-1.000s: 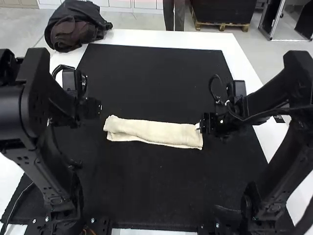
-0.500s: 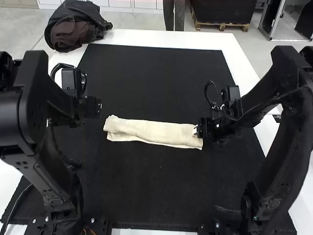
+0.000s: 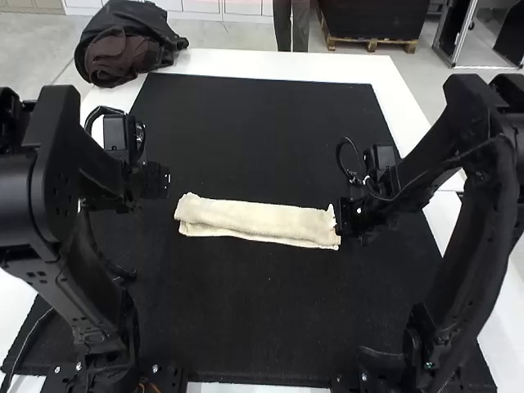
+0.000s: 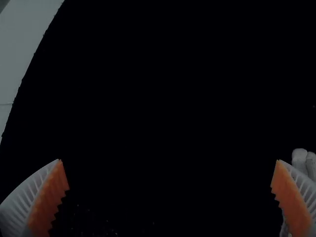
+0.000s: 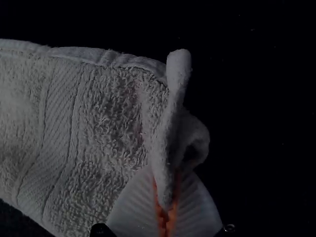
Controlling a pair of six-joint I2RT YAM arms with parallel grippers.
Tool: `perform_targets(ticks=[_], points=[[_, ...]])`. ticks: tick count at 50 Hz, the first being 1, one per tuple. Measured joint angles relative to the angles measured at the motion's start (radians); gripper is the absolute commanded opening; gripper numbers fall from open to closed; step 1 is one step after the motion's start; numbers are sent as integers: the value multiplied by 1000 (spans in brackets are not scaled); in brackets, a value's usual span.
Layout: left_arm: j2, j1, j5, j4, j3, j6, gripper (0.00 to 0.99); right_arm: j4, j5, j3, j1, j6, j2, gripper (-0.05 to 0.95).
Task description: Fold the towel.
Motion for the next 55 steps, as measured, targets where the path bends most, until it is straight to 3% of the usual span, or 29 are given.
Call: perform_targets(ticks=[15, 35, 55], points=[[0, 0, 0, 0, 0, 0, 964, -117, -48, 16, 8, 19, -68, -23], [0, 0, 0, 0, 0, 0, 964, -196, -108, 87, 31, 91, -227, -23], [0, 0, -9, 8, 0, 0, 964, -160, -118, 152, 233, 181, -222, -23]])
